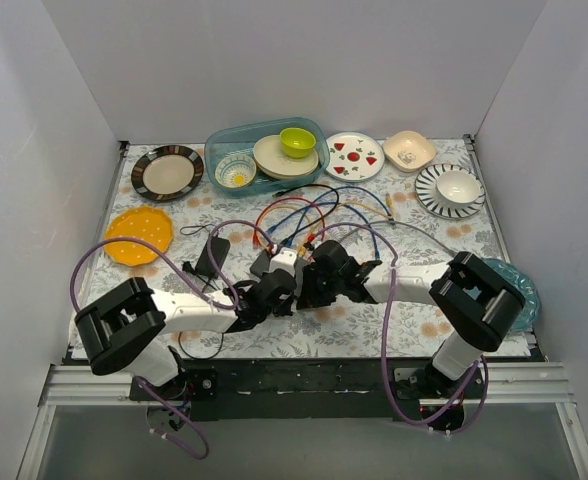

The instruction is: Pull the plug from the switch port

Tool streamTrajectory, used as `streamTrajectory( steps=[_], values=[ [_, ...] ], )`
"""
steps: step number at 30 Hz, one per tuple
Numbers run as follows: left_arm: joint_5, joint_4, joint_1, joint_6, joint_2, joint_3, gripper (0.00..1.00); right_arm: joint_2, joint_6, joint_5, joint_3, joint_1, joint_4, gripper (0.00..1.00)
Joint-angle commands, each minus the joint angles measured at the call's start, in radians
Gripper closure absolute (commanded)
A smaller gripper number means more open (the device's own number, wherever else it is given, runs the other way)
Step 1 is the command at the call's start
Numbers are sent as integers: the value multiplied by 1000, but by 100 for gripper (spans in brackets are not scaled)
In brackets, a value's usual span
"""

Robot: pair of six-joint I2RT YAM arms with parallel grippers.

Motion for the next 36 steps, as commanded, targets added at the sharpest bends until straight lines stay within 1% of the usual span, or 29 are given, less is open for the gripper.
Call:
streamTrajectory(
  steps=[1,13,17,21,23,24,26,27,28,29,30,31,32,33,34,35,36],
  values=[
    [66,-40,-31,-43,-83,-33,100,74,44,109,29,-5,54,99],
    [66,-134,-52,-76,-192,-85,100,84,99,147,49,-17,58,99],
    [66,-151,-72,-103,-188,-88,100,90,130,150,52,-16,70,99],
    [43,-169,-98,-132,-197,-88,100,99,139,150,59,-19,78,99],
    [14,-218,-100,-146,-218,-74,100,91,133,150,59,-19,70,99],
    [-50,-247,-100,-154,-232,-59,100,82,119,150,59,-19,60,99],
    [-125,-368,-100,-177,-256,10,100,38,106,189,53,-19,26,99],
    [-218,-417,-100,-218,-276,37,100,-3,96,190,47,-19,15,99],
    [-260,-527,-97,-244,-283,105,100,-27,69,196,46,-19,-15,99],
    [-307,-593,-92,-275,-283,142,100,-50,58,195,42,-19,-28,99],
    [-366,-658,-69,-351,-274,174,100,-94,46,192,39,-20,-44,99],
    [-392,-779,-54,-382,-266,243,100,-117,24,189,39,-17,-70,99],
    [-409,-830,-38,-413,-258,266,100,-139,14,178,35,-17,-75,99],
    [-421,-874,6,-451,-248,291,100,-180,3,169,30,-17,-75,98],
    [-418,-923,37,-454,-244,305,100,-200,-19,163,27,-16,-103,91],
    [-408,-936,73,-455,-244,320,100,-218,-28,126,21,-14,-109,87],
    [-396,-941,148,-455,-243,320,100,-255,-34,112,16,-14,-115,82]
  ],
)
